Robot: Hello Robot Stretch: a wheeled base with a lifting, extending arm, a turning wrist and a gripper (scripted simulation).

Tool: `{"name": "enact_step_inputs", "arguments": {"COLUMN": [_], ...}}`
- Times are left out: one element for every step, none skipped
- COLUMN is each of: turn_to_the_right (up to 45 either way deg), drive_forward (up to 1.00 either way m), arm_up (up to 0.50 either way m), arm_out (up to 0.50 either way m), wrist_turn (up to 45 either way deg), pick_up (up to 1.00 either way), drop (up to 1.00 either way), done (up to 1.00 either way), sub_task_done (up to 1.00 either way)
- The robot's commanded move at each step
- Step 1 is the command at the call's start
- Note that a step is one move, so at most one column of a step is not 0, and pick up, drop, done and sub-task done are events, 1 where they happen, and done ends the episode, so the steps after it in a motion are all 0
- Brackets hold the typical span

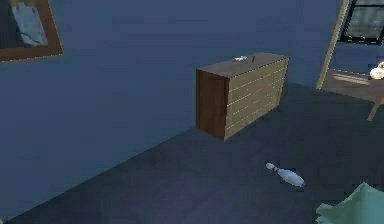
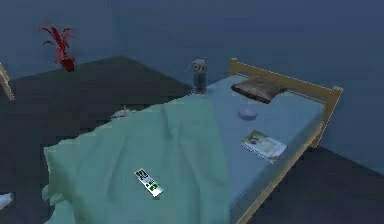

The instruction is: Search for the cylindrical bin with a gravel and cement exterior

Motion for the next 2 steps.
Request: {"name": "enact_step_inputs", "arguments": {"turn_to_the_right": [21.0,0.0], "drive_forward": [0.00,1.00], "arm_up": [0.00,0.00], "arm_out": [0.00,0.00], "wrist_turn": [0.0,0.0], "pick_up": [0.00,0.00], "drop": [0.00,0.00], "done": [0.00,0.00], "sub_task_done": [0.00,0.00]}}
